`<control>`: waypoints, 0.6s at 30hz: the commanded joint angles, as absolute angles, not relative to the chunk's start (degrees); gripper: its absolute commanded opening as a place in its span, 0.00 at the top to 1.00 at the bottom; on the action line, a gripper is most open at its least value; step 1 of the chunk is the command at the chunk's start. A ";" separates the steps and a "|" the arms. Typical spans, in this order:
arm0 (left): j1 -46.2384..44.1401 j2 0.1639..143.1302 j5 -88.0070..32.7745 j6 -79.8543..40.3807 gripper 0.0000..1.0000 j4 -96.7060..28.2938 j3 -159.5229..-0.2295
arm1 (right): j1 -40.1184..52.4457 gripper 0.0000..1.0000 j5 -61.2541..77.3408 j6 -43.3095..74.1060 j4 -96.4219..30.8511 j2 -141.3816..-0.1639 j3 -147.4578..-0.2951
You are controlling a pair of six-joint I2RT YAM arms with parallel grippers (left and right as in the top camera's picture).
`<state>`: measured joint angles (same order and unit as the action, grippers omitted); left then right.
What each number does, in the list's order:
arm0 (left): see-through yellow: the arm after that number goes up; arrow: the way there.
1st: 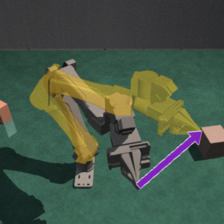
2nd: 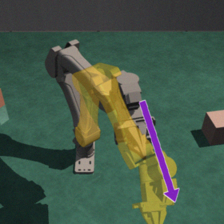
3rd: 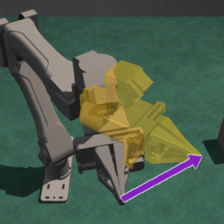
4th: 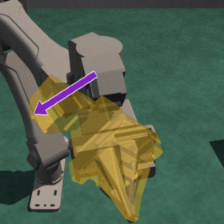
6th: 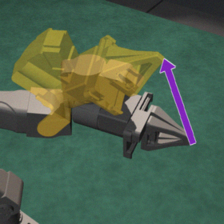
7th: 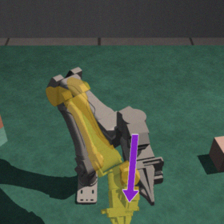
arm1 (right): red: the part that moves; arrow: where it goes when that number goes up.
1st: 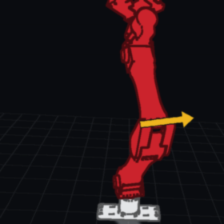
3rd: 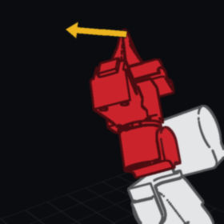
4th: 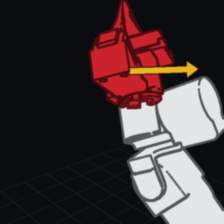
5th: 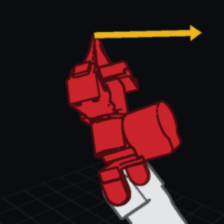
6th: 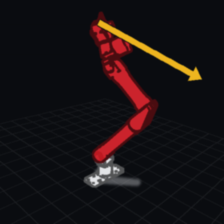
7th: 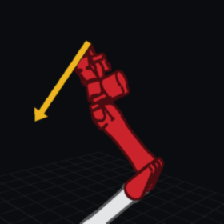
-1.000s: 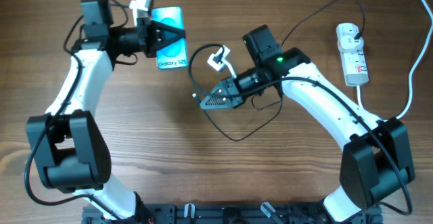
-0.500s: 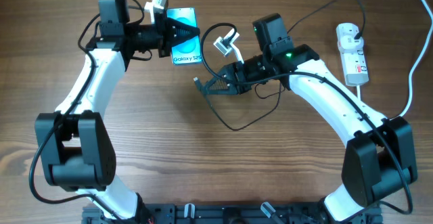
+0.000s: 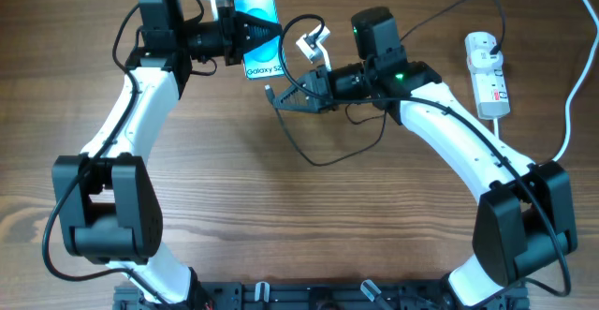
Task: Plug charger to phone and switch on socket
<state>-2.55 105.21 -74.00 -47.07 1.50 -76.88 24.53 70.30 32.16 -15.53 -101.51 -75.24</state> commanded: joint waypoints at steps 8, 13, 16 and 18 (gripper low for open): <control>-2.87 105.23 -76.66 -46.98 0.96 2.61 -77.69 | 24.56 0.96 68.29 39.20 -10.13 -100.84 -75.42; -2.72 105.23 -76.60 -52.25 0.96 9.34 -77.69 | 24.56 0.96 68.36 39.83 -7.44 -100.82 -75.42; -2.33 105.23 -76.36 -60.31 0.96 11.84 -77.69 | 24.56 0.96 72.12 39.86 -4.91 -100.82 -75.42; -2.35 105.23 -76.40 -63.40 0.96 11.81 -77.69 | 24.56 0.96 72.47 39.81 -4.97 -100.82 -75.42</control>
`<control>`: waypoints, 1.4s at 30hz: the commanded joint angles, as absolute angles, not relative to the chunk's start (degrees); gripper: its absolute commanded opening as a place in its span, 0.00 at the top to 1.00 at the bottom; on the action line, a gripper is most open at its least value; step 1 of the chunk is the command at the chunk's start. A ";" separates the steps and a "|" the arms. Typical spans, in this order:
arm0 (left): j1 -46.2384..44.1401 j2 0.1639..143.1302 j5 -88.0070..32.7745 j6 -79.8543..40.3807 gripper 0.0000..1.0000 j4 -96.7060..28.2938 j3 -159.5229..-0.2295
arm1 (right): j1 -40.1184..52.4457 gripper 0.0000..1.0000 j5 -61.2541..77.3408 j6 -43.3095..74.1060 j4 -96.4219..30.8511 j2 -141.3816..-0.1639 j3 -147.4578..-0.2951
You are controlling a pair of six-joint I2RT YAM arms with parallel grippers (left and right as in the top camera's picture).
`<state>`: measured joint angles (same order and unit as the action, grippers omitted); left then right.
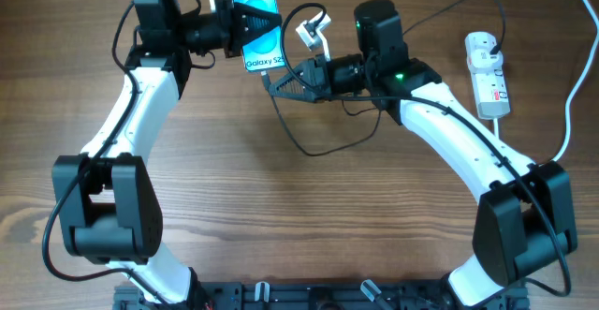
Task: Plug charger to phone and switch on socket
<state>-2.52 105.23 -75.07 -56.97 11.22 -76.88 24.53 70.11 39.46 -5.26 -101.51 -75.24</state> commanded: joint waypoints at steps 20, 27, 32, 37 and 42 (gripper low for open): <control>-1.50 105.23 -73.38 -64.75 0.96 11.86 -77.69 | 23.68 0.96 71.48 44.10 -1.72 -100.82 -75.42; -1.50 105.23 -73.41 -64.77 0.96 11.84 -77.69 | 23.83 0.96 70.22 44.99 -1.74 -100.82 -75.42; -1.50 105.23 -73.43 -64.75 0.96 11.84 -77.69 | 23.83 0.96 68.73 45.43 -1.69 -100.82 -75.42; -1.50 105.23 -73.65 -64.75 0.96 11.86 -77.69 | 23.83 0.96 68.53 46.72 0.01 -100.84 -75.42; -1.50 105.23 -73.84 -64.75 0.96 11.84 -77.69 | 23.83 0.96 68.55 47.59 0.82 -100.84 -75.42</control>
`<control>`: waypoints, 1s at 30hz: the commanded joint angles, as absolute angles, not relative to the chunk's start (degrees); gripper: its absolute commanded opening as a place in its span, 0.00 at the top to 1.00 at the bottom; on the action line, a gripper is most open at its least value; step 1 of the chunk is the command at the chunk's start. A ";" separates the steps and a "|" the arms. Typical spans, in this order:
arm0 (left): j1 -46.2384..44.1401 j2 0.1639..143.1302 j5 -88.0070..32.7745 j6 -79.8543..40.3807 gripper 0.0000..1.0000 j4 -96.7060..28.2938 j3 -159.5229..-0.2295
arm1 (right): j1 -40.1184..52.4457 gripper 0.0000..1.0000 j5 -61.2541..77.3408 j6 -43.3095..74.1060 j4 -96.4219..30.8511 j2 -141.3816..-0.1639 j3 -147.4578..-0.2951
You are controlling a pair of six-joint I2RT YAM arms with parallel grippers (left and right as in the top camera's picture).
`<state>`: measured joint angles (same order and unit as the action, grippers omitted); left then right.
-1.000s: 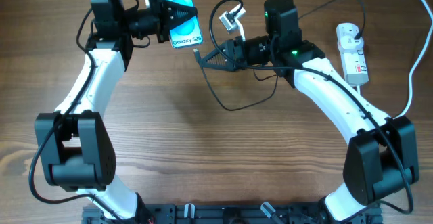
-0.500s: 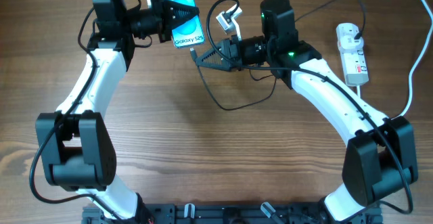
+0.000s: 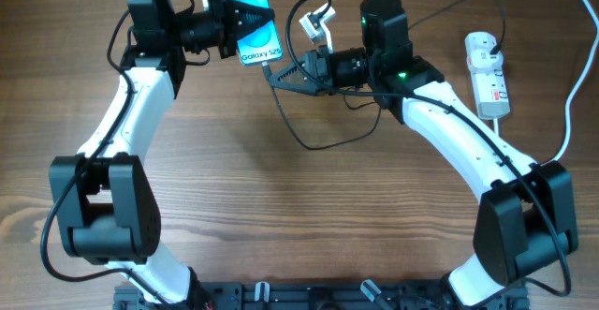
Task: Plug charger to phone and switch on socket
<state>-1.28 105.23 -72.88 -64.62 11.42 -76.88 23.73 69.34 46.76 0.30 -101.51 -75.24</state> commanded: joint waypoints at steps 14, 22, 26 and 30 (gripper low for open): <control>-1.48 105.23 -73.87 -64.77 0.96 12.27 -77.69 | 24.91 0.96 67.66 46.61 0.47 -100.84 -75.42; -1.37 105.23 -73.89 -64.79 0.96 12.27 -77.69 | 24.67 0.95 67.68 46.50 0.34 -100.84 -75.42; -1.32 105.23 -73.84 -64.79 0.96 12.27 -77.69 | 24.67 0.96 68.14 46.50 0.38 -100.84 -75.42; -1.10 105.23 -73.89 -64.79 0.96 12.27 -77.69 | 24.67 0.96 68.55 46.46 0.40 -100.84 -75.42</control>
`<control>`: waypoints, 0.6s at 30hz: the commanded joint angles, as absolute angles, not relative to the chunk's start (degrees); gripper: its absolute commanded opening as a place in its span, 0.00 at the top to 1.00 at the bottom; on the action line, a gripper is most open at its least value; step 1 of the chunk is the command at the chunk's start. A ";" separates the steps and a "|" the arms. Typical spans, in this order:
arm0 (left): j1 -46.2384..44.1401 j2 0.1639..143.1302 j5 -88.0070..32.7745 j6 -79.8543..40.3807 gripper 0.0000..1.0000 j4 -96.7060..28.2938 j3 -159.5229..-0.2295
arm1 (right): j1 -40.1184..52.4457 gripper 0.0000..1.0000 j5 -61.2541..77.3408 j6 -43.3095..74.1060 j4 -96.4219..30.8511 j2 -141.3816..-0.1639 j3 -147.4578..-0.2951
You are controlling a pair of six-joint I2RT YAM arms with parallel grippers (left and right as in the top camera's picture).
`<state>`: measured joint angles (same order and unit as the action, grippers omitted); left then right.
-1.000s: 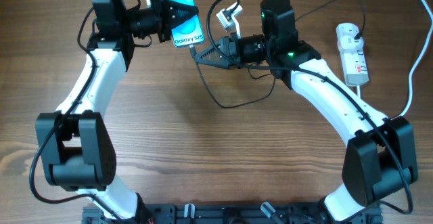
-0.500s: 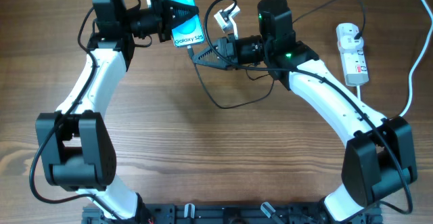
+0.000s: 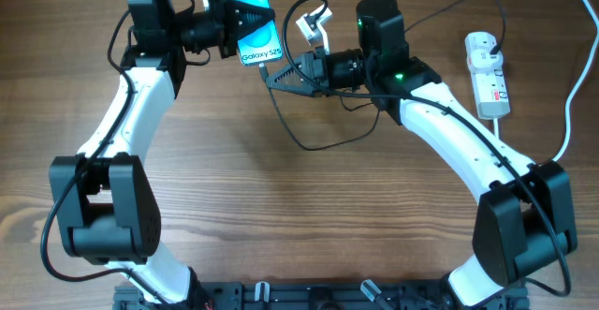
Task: Plug charger to phone and switch on socket
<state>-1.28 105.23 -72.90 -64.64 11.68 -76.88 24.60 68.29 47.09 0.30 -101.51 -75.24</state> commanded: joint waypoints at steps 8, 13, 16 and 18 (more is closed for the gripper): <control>-0.36 105.23 -73.84 -64.77 0.96 12.25 -77.69 | 24.67 0.96 70.32 46.00 0.84 -100.84 -75.42; -0.36 105.23 -73.82 -64.75 0.96 12.25 -77.69 | 24.67 0.96 71.20 46.09 0.86 -100.84 -75.42; -0.36 105.23 -73.87 -64.79 0.96 12.25 -77.69 | 24.67 0.96 70.89 46.04 0.84 -100.84 -75.42; -0.36 105.23 -73.89 -64.79 0.96 12.25 -77.69 | 24.67 0.96 70.43 46.02 0.82 -100.84 -75.42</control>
<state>-0.67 105.23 -72.90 -64.64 11.68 -76.88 24.60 69.43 46.87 0.47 -101.51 -75.24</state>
